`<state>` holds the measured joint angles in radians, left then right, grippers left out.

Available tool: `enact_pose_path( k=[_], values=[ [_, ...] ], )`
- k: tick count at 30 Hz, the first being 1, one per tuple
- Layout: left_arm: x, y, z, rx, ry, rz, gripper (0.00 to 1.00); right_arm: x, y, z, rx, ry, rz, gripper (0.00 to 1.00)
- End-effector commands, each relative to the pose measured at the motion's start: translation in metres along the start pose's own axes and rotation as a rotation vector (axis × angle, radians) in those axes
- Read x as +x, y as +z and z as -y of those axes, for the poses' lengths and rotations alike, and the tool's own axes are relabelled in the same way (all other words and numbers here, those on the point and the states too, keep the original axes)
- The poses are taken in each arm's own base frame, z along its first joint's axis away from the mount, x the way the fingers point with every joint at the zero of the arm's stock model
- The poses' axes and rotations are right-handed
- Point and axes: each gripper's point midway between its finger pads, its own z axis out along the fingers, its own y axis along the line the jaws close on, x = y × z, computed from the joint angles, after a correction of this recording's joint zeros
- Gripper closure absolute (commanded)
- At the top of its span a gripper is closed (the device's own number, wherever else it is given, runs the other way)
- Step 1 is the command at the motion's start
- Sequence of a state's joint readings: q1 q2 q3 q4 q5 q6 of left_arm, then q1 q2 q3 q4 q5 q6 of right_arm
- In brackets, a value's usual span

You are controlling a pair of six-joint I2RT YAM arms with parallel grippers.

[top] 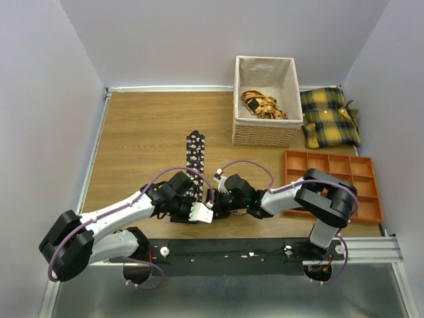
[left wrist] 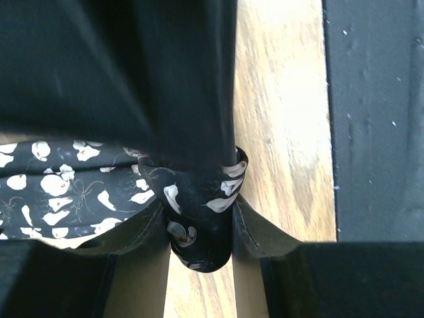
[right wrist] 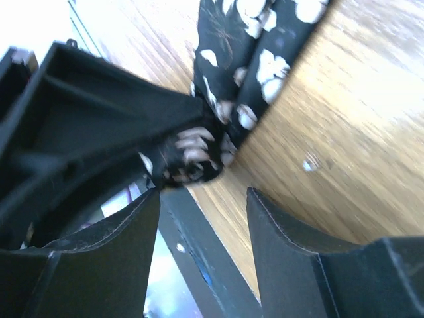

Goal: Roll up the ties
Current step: Roll the tie at the center of the board.

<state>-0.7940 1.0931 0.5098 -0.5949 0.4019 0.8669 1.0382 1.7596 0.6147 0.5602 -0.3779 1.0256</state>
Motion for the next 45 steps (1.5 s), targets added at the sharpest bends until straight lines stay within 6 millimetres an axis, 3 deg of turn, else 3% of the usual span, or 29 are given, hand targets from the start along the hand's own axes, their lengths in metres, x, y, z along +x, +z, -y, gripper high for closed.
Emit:
enact_pose_path(
  k=[1,3,4,6,7,8,10,13,15,17,18,20,23,26,28,30,33,39,45],
  values=[
    [0.019,-0.002,0.037,0.162,-0.030,-0.068,1.00,0.012,-0.025,0.059,0.158,-0.093,0.080,0.38],
    [0.013,-0.004,0.038,0.198,-0.032,-0.041,1.00,-0.001,-0.035,0.046,0.135,-0.204,0.180,0.38],
    [0.012,-0.003,0.039,0.215,-0.031,-0.037,1.00,-0.005,-0.039,0.053,0.190,-0.331,0.229,0.38],
    [0.013,-0.003,0.042,0.255,-0.036,-0.049,1.00,-0.011,-0.043,0.047,0.212,-0.481,0.285,0.37],
    [0.013,-0.002,0.043,0.266,-0.041,-0.046,1.00,-0.007,-0.045,0.036,0.196,-0.639,0.298,0.37],
    [0.013,-0.003,0.043,0.276,-0.041,-0.045,1.00,-0.015,-0.050,0.027,0.187,-0.717,0.388,0.37],
    [0.011,-0.004,0.039,0.280,-0.061,-0.027,1.00,-0.008,-0.053,0.014,0.147,-0.920,0.447,0.37],
    [0.012,-0.007,0.032,0.289,-0.094,-0.016,1.00,-0.005,-0.078,-0.010,0.004,-1.080,0.622,0.37],
    [0.011,-0.007,0.031,0.311,-0.110,-0.008,1.00,-0.002,-0.077,-0.021,-0.058,-1.160,0.676,0.41],
    [0.013,-0.005,0.029,0.309,-0.107,-0.012,1.00,0.000,-0.065,-0.012,-0.026,-1.140,0.665,0.53],
    [0.012,-0.005,0.028,0.305,-0.107,-0.010,1.00,0.000,-0.059,-0.015,-0.039,-1.132,0.661,0.65],
    [0.012,-0.004,0.023,0.282,-0.129,-0.015,1.00,0.004,-0.050,-0.029,-0.110,-1.046,0.659,0.74],
    [0.013,-0.005,0.023,0.281,-0.142,-0.028,1.00,0.000,-0.043,-0.033,-0.112,-0.944,0.678,0.78],
    [0.016,-0.004,0.024,0.277,-0.147,-0.041,1.00,0.000,-0.039,-0.041,-0.106,-0.996,0.700,0.79],
    [0.013,-0.003,0.024,0.293,-0.152,-0.031,1.00,0.008,-0.035,-0.050,-0.137,-1.090,0.685,0.69],
    [0.011,-0.003,0.025,0.325,-0.150,-0.027,1.00,0.009,-0.035,-0.055,-0.127,-1.187,0.699,0.46],
    [0.009,-0.003,0.028,0.367,-0.149,-0.020,1.00,0.005,-0.036,-0.049,-0.084,-1.210,0.709,0.38],
    [0.000,-0.006,0.030,0.438,-0.152,0.037,1.00,-0.006,-0.026,-0.048,-0.029,-1.209,0.746,0.32],
    [-0.009,-0.005,0.028,0.472,-0.155,0.094,1.00,-0.017,-0.009,-0.063,-0.019,-1.215,0.797,0.30]
  ],
)
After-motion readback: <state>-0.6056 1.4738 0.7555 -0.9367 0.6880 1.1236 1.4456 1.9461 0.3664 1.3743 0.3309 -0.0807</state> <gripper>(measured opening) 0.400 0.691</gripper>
